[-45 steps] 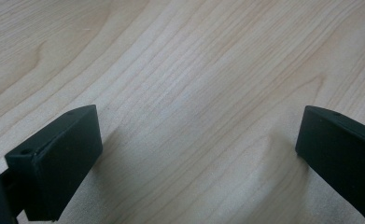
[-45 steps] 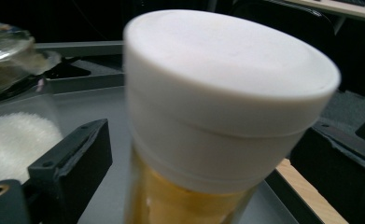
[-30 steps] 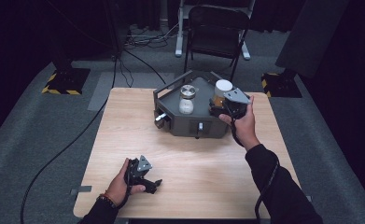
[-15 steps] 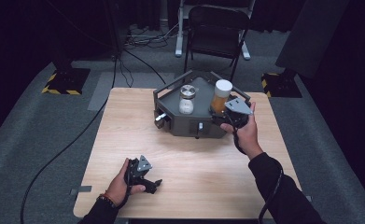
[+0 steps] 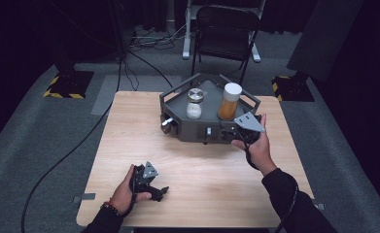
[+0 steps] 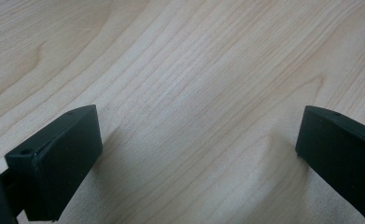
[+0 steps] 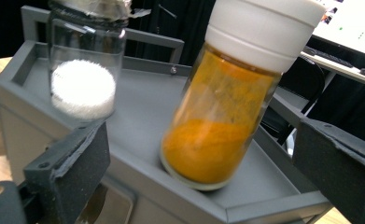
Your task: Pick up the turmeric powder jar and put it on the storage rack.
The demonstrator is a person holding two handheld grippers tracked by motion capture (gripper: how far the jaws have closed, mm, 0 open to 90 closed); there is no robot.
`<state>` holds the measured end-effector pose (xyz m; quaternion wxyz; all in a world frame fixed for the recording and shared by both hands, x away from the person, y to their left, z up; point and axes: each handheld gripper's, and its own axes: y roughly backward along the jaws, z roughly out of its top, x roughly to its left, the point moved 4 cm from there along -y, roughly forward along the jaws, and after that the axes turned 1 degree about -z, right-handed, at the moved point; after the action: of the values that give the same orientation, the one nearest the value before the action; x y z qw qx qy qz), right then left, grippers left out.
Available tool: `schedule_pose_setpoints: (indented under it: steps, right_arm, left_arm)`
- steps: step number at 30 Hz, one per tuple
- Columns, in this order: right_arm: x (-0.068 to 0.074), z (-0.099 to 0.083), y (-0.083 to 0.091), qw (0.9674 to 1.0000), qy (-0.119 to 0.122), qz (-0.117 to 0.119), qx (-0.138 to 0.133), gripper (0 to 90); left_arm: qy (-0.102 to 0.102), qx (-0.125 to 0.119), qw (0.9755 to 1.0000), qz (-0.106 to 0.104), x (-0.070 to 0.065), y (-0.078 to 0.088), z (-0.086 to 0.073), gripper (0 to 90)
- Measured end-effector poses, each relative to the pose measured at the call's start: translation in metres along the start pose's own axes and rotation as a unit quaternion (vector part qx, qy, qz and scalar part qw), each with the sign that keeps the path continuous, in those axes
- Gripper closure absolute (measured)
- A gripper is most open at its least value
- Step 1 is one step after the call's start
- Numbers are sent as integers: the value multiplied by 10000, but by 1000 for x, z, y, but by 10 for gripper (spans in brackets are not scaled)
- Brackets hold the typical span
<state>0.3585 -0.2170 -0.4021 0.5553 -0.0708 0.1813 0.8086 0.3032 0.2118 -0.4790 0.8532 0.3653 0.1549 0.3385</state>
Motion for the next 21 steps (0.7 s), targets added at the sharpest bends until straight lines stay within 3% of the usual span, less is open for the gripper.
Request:
schedule_pose_setpoints:
  steps: [11,21]
  right_arm:
    - [3,-15,14,9993,-8,348,97,38]
    - [6,-34,22,9984,13,511,254,38]
  left_arm:
    - [3,1,10000,0,0,0,0,0]
    - [10,0,10000,3,0,0,0,0]
